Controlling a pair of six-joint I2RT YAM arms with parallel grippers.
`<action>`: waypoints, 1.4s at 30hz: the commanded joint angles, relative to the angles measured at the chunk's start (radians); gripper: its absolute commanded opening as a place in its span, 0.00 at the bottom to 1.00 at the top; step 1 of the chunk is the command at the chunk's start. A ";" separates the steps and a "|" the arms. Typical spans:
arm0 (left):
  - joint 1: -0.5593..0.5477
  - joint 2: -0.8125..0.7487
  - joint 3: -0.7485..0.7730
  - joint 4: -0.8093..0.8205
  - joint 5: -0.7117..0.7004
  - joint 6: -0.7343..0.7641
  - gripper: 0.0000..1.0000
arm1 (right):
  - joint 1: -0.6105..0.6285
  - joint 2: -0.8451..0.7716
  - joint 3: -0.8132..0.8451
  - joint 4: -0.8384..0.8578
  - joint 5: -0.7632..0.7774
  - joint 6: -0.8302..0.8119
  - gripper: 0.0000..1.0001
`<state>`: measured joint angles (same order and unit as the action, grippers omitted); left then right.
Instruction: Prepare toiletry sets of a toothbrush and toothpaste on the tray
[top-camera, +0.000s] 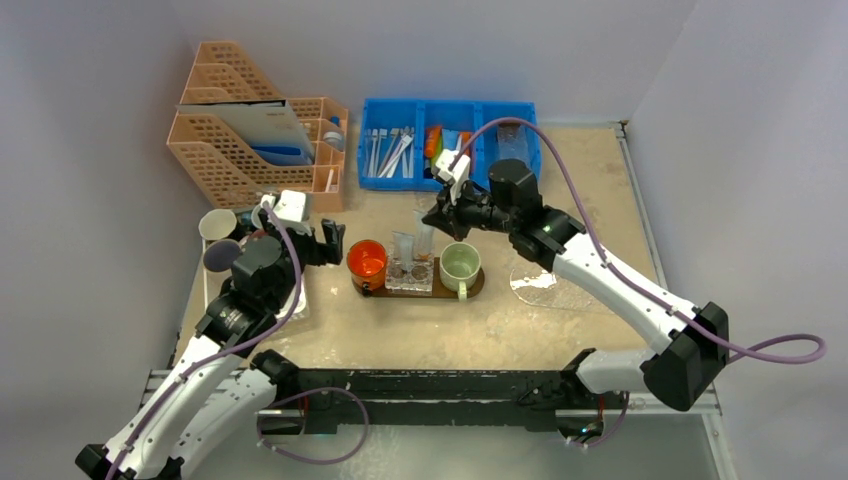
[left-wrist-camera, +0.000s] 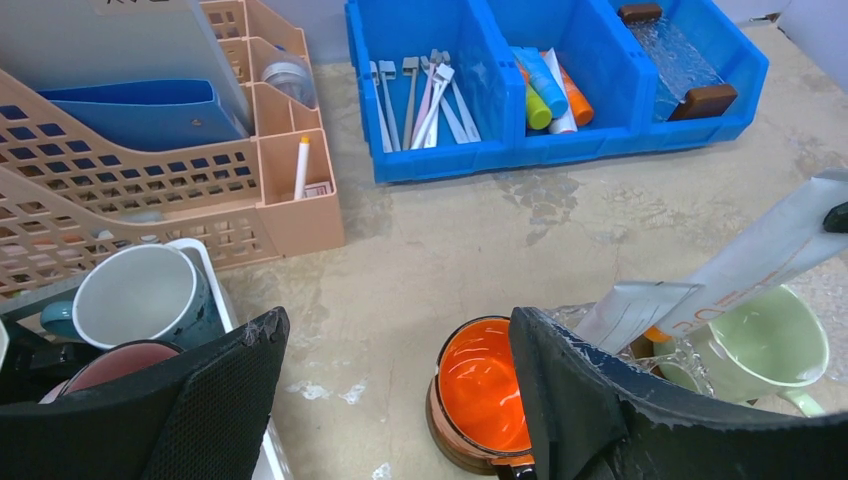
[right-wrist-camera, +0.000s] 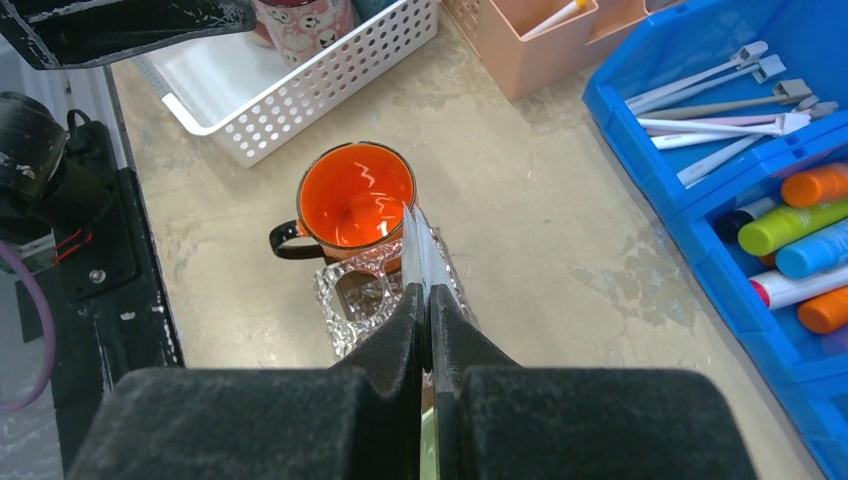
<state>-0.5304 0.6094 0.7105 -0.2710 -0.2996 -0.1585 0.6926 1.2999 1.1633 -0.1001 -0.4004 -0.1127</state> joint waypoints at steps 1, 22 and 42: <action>0.004 0.000 0.030 0.023 0.003 -0.022 0.80 | 0.008 -0.015 -0.011 0.071 0.022 0.001 0.00; 0.005 0.000 0.030 0.033 -0.002 -0.030 0.80 | 0.019 -0.032 -0.019 0.080 -0.002 0.011 0.00; 0.004 0.007 0.030 0.044 -0.002 -0.028 0.80 | 0.022 -0.034 -0.067 0.109 0.026 0.040 0.00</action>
<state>-0.5304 0.6144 0.7105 -0.2699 -0.2996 -0.1738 0.7071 1.2930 1.1091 -0.0456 -0.3840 -0.0647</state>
